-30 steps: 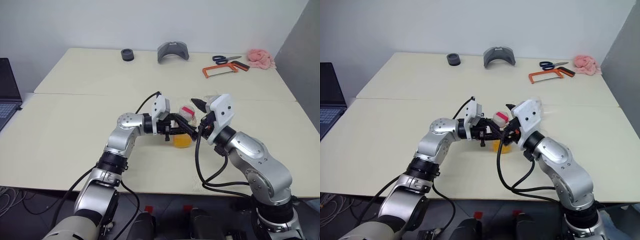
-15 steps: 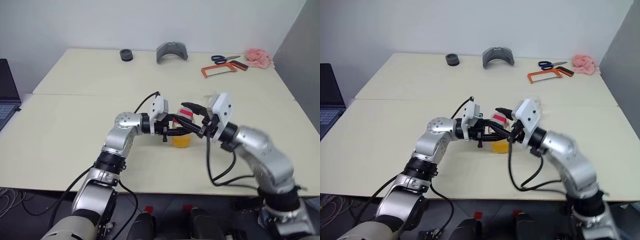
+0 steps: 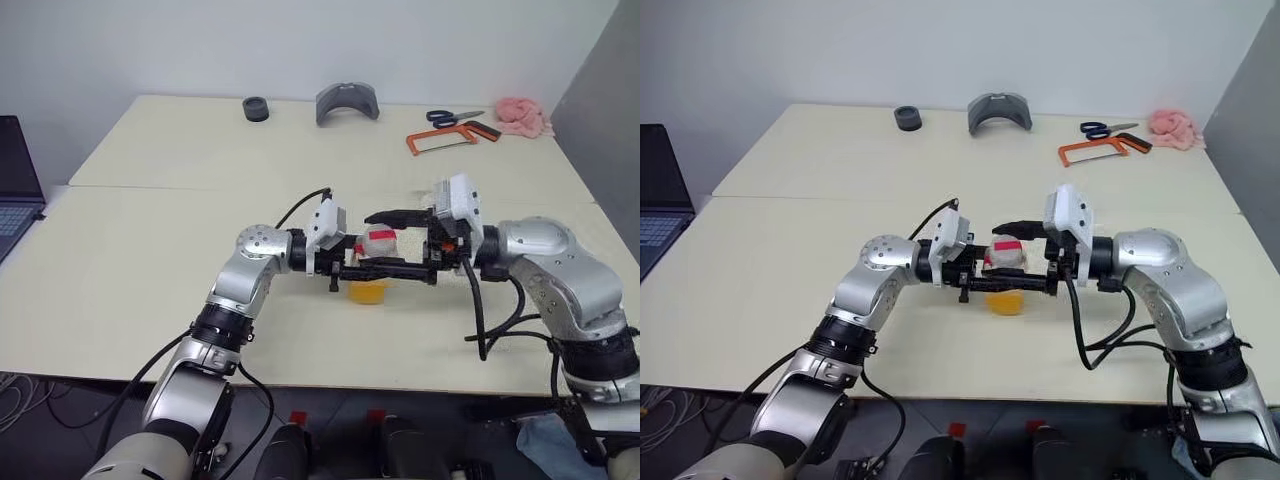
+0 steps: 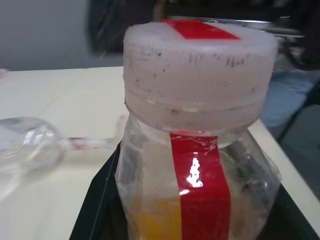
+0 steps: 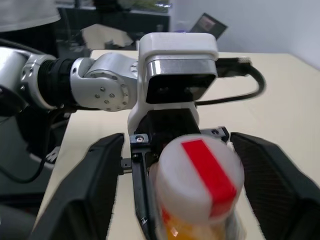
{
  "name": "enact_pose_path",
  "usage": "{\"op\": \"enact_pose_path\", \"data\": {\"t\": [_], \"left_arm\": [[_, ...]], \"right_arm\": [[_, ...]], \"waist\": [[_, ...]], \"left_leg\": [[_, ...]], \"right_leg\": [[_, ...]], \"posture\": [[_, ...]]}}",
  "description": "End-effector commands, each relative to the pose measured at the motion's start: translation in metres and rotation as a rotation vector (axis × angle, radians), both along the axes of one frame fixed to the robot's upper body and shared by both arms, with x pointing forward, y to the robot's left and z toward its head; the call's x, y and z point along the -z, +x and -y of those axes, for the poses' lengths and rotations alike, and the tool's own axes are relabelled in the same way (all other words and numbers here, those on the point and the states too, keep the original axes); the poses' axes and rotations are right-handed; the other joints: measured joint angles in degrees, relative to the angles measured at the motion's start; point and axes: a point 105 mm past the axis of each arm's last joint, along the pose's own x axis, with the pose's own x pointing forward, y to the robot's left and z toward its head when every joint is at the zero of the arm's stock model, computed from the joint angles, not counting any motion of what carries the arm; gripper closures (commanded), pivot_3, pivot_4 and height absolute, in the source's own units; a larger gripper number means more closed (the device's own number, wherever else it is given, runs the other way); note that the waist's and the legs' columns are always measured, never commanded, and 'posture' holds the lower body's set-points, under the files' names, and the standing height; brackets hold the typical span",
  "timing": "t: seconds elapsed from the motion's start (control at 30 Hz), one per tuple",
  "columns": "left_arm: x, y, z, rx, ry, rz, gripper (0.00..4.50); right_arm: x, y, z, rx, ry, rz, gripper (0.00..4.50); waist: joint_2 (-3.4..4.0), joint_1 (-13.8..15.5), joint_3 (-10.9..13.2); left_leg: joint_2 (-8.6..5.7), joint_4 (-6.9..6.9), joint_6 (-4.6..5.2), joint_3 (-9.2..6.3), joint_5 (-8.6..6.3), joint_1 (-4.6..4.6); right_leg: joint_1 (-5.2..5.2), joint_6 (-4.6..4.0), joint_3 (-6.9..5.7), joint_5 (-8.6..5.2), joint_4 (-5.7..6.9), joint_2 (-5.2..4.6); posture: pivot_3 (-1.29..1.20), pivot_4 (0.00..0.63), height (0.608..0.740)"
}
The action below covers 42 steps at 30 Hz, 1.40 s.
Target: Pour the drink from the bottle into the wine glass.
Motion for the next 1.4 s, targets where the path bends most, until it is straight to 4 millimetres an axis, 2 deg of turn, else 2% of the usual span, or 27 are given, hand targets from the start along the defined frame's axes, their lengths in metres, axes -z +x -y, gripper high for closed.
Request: {"op": "enact_pose_path", "data": {"t": [0.03, 0.17, 0.27, 0.47, 0.8, 0.9, 0.97, 1.0, 1.03, 1.1, 1.2, 1.3, 1.4], "left_arm": [[-0.018, 0.01, -0.004, -0.065, -0.072, 0.051, 2.76], [-0.02, 0.015, 0.0, -0.08, -0.085, 0.056, 2.76], [-0.019, 0.015, 0.004, -0.059, -0.077, 0.054, 2.76], [-0.018, 0.016, 0.013, -0.026, -0.065, 0.06, 2.76], [-0.016, 0.018, 0.016, -0.018, -0.06, 0.067, 2.76], [-0.016, 0.019, 0.015, -0.021, -0.058, 0.067, 2.76], [-0.015, 0.018, 0.015, -0.021, -0.057, 0.065, 2.76], [-0.015, 0.018, 0.014, -0.02, -0.056, 0.065, 2.76], [-0.015, 0.018, 0.014, -0.019, -0.055, 0.064, 2.76], [-0.013, 0.018, 0.013, -0.016, -0.047, 0.061, 2.76], [-0.006, 0.015, 0.009, 0.011, 0.003, 0.054, 2.76], [-0.005, 0.012, 0.007, 0.059, 0.03, 0.034, 2.76], [-0.009, 0.008, 0.005, 0.105, 0.042, 0.027, 2.77]], "right_arm": [[-0.017, -0.012, -0.002, 0.116, 0.101, 0.054, 0.87], [-0.012, -0.003, -0.01, 0.354, 0.142, 0.095, 0.87], [-0.008, -0.003, -0.021, 0.411, 0.166, 0.093, 0.87], [-0.007, 0.003, -0.028, 0.492, 0.193, 0.088, 0.87], [-0.005, 0.016, -0.024, 0.587, 0.218, 0.08, 0.87], [-0.003, 0.018, -0.021, 0.603, 0.204, 0.087, 1.5], [-0.002, 0.018, -0.022, 0.6, 0.201, 0.088, 2.19], [-0.002, 0.018, -0.022, 0.594, 0.199, 0.093, 2.54], [-0.002, 0.017, -0.023, 0.585, 0.199, 0.099, 2.64], [-0.001, 0.015, -0.025, 0.555, 0.184, 0.119, 2.63], [0.003, 0.009, -0.032, 0.413, 0.112, 0.181, 2.63], [0.002, 0.002, -0.036, 0.125, 0.047, 0.171, 2.63], [-0.007, 0.004, -0.028, -0.101, -0.038, 0.109, 2.63]], "waist": [[0.0, -0.2, 0.0], [0.01, -0.1, 0.0], [0.01, -0.2, 0.0], [0.01, -0.1, 0.0], [0.01, -0.2, 0.0], [0.01, -0.2, 0.0], [0.01, -0.2, 0.0], [0.01, -0.2, 0.0], [0.01, -0.2, 0.0], [0.01, -0.3, 0.0], [0.01, -0.3, 0.0], [0.01, -0.3, 0.0], [0.01, -0.5, 0.0]], "left_leg": [[0.0, 0.0, 0.0, 0.01, 0.0, 0.0], [-0.03, 0.01, -0.02, 0.01, 0.01, 0.03], [-0.07, 0.0, -0.07, 0.04, 0.04, 0.04], [-0.11, 0.0, -0.07, 0.04, 0.04, 0.03], [-0.11, -0.01, -0.03, 0.08, 0.02, 0.05], [-0.11, -0.01, -0.03, 0.08, 0.02, 0.05], [-0.11, -0.01, -0.02, 0.08, 0.01, 0.04], [-0.12, -0.01, -0.02, 0.09, 0.01, 0.05], [-0.12, -0.02, -0.02, 0.08, 0.01, 0.05], [-0.12, -0.02, -0.02, 0.09, 0.01, 0.05], [-0.15, -0.01, -0.01, 0.13, 0.01, 0.05], [-0.15, -0.02, 0.0, 0.32, 0.0, 0.06], [-0.15, 0.01, 0.01, 0.47, 0.0, 0.09]], "right_leg": [[0.0, 0.0, 0.01, 0.0, 0.0, 0.01], [-0.01, 0.0, 0.0, 0.0, 0.06, 0.03], [-0.01, 0.01, 0.02, 0.0, 0.07, 0.05], [-0.01, 0.0, 0.01, 0.0, 0.05, 0.06], [-0.02, 0.0, 0.03, 0.0, 0.05, 0.1], [-0.02, 0.0, 0.03, 0.0, 0.06, 0.1], [-0.02, 0.0, 0.04, 0.0, 0.05, 0.1], [-0.02, 0.0, 0.03, 0.0, 0.05, 0.11], [-0.02, 0.0, 0.03, 0.0, 0.05, 0.11], [-0.02, 0.0, 0.03, 0.0, 0.05, 0.11], [-0.02, 0.0, 0.03, 0.0, 0.04, 0.11], [-0.02, 0.0, 0.02, 0.0, 0.03, 0.15], [0.01, 0.01, 0.04, 0.0, 0.04, 0.17]], "posture": [[0.0, 0.15, 0.74], [0.0, 0.15, 0.74], [0.0, 0.15, 0.74], [0.0, 0.15, 0.74], [0.0, 0.15, 0.74], [0.0, 0.15, 0.74], [0.0, 0.15, 0.74], [0.0, 0.15, 0.74], [0.0, 0.15, 0.74], [0.0, 0.15, 0.74], [0.0, 0.15, 0.74], [0.0, 0.15, 0.74], [0.0, 0.15, 0.74]]}}
